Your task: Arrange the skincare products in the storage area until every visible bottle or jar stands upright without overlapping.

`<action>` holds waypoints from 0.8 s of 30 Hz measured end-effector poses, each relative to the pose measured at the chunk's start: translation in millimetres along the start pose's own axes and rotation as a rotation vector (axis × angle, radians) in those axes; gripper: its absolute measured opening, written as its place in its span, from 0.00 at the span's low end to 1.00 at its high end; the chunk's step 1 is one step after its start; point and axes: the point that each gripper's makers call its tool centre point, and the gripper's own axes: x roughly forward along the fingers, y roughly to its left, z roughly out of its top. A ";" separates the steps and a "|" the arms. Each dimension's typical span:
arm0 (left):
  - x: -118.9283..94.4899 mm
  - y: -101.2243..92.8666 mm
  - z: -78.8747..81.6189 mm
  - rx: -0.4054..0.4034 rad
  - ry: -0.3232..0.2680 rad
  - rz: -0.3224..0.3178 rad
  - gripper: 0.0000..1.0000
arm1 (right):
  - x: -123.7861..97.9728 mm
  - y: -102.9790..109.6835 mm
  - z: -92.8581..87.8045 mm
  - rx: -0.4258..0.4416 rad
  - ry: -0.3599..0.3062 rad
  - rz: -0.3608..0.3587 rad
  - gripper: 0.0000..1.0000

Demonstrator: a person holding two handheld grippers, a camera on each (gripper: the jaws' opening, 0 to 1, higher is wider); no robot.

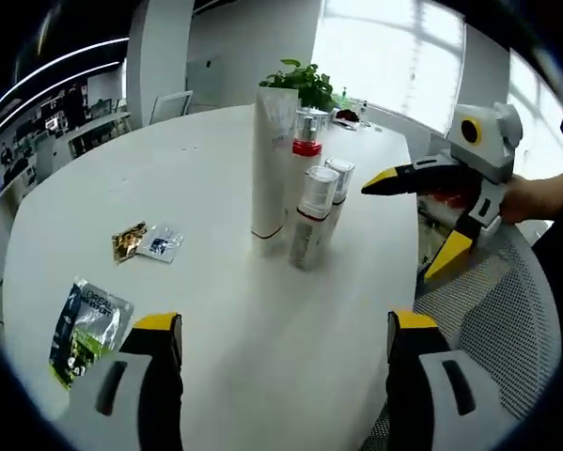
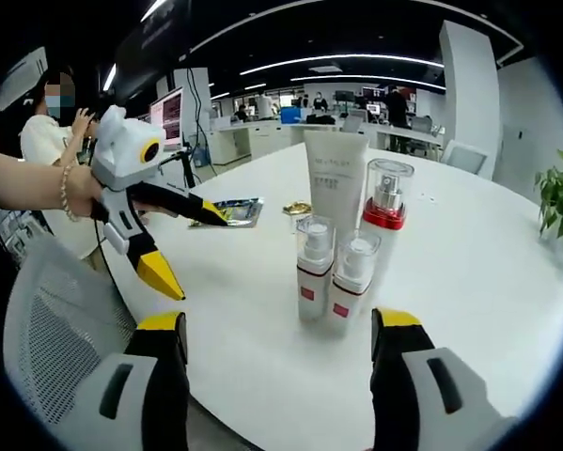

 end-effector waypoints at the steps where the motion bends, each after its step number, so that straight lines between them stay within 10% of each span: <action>1: -5.2 0.8 -2.6 -0.009 -0.005 0.009 0.84 | 0.1 -0.5 -0.1 -0.004 -0.001 -0.002 0.81; 24: -79.9 24.2 -49.7 -0.167 -0.049 0.171 0.94 | 0.5 -5.8 0.0 0.004 -0.009 -0.026 0.95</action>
